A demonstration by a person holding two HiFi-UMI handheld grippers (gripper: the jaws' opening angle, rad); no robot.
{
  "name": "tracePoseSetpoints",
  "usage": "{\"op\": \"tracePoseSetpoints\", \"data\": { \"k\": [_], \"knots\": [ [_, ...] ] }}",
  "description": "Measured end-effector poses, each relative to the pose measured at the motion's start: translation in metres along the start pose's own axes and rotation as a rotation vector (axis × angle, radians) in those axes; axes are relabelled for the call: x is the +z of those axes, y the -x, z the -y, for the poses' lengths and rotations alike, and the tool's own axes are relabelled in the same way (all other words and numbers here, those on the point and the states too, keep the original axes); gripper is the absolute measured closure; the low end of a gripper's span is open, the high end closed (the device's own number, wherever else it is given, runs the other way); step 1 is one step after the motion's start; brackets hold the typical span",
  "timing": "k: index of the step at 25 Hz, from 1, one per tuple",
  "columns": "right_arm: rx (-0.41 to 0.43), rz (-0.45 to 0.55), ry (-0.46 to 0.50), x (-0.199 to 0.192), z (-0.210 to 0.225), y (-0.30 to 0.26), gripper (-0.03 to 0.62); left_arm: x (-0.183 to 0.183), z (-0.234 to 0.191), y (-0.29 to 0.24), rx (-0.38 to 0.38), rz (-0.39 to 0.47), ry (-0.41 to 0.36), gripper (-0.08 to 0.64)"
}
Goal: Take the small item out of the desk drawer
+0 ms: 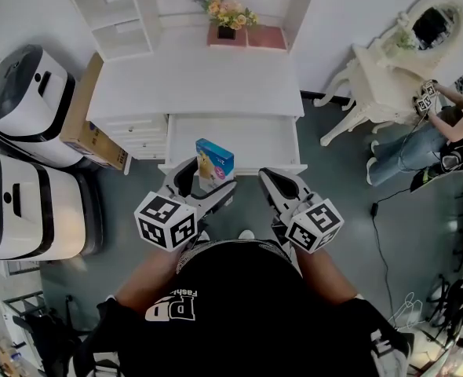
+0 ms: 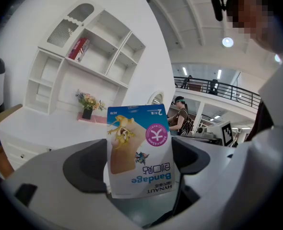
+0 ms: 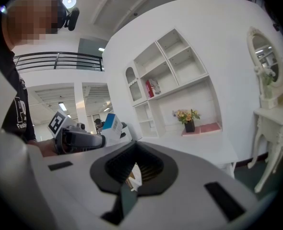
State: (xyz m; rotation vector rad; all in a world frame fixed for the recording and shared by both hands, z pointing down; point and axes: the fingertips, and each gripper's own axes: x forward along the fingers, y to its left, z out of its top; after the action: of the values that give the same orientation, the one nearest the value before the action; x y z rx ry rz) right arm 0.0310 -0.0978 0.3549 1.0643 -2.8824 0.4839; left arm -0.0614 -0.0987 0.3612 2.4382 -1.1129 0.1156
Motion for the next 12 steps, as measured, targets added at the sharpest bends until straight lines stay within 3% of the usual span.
{"op": "tracePoseSetpoints", "data": {
  "k": [12],
  "knots": [
    [0.001, -0.011, 0.002, -0.0036, -0.0011, -0.0005, 0.586, -0.0004, -0.0013, -0.0005, 0.001, -0.002, -0.002, 0.143]
  ]
}}
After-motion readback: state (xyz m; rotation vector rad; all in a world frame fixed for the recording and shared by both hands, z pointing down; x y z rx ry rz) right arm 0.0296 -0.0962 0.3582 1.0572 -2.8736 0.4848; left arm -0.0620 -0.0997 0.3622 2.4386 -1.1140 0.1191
